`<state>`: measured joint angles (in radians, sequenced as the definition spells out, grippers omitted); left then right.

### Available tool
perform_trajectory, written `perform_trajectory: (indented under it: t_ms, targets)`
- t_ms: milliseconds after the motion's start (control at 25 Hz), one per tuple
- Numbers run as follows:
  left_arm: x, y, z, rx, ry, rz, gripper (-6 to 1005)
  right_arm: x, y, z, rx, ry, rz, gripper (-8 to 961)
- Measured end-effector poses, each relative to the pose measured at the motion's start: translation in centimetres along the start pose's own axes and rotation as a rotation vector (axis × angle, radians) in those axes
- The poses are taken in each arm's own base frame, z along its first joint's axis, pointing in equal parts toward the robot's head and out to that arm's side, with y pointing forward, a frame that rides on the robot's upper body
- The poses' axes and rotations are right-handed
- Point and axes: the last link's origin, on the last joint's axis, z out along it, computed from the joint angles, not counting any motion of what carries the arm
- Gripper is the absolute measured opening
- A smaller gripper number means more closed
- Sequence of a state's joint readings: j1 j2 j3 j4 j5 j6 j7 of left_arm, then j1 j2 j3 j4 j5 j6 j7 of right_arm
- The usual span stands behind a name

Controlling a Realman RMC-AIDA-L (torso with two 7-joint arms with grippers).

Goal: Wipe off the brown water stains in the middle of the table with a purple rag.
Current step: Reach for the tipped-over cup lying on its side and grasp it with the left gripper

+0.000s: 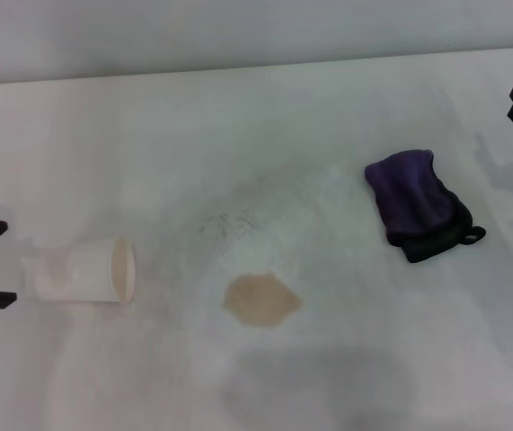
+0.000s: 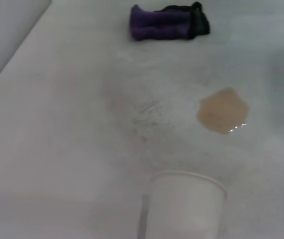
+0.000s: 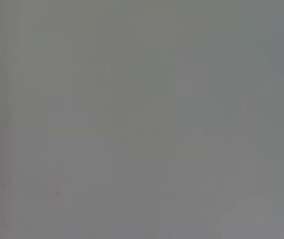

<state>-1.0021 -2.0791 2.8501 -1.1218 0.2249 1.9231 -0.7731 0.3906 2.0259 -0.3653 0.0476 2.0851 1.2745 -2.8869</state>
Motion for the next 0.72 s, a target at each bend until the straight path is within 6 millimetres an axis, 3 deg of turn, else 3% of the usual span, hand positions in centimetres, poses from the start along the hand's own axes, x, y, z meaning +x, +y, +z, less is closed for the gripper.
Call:
perform_trajectory:
  t_ms: [720]
  targets:
    - [-0.4, -1.0, 3.6, -0.032, -0.047, 0.191, 891, 0.4, 0.7, -0.5, -0.004, 0.008, 0.034, 840]
